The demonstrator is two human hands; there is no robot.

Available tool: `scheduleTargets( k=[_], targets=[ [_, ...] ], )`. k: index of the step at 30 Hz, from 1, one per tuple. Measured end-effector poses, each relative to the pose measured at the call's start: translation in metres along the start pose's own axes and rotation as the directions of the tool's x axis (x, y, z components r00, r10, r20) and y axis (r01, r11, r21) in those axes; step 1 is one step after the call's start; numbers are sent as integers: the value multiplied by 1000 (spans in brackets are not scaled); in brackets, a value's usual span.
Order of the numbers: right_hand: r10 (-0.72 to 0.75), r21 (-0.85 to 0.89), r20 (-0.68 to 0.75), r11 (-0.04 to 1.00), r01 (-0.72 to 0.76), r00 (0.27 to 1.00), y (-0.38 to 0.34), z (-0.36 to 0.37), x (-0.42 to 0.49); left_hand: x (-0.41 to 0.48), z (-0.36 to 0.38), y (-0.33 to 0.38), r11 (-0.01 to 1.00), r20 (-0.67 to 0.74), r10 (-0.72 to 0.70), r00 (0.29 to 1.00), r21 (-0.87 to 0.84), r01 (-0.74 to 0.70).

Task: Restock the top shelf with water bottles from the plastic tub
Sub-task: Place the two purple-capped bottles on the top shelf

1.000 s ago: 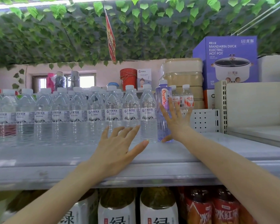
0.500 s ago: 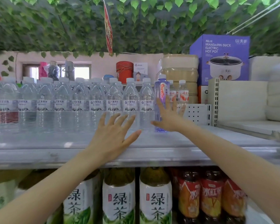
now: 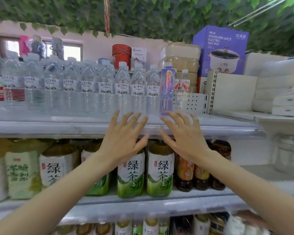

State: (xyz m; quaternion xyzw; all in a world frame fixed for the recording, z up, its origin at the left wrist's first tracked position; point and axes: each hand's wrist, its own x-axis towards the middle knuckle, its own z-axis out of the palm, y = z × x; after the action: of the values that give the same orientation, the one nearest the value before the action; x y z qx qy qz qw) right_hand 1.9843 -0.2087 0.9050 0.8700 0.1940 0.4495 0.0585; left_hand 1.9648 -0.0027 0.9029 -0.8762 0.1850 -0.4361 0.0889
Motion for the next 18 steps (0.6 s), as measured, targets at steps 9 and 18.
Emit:
scheduleTargets(
  k=[9,18],
  targets=[
    [-25,-14,220,999,28,975,-32,-22,-55,-64,-18,20,999,93,-31,995,28,28],
    [-127,118,311,988,94,942,-71,-38,-130,-140,-47,72,997,130,-41,991,-56,48]
  ],
)
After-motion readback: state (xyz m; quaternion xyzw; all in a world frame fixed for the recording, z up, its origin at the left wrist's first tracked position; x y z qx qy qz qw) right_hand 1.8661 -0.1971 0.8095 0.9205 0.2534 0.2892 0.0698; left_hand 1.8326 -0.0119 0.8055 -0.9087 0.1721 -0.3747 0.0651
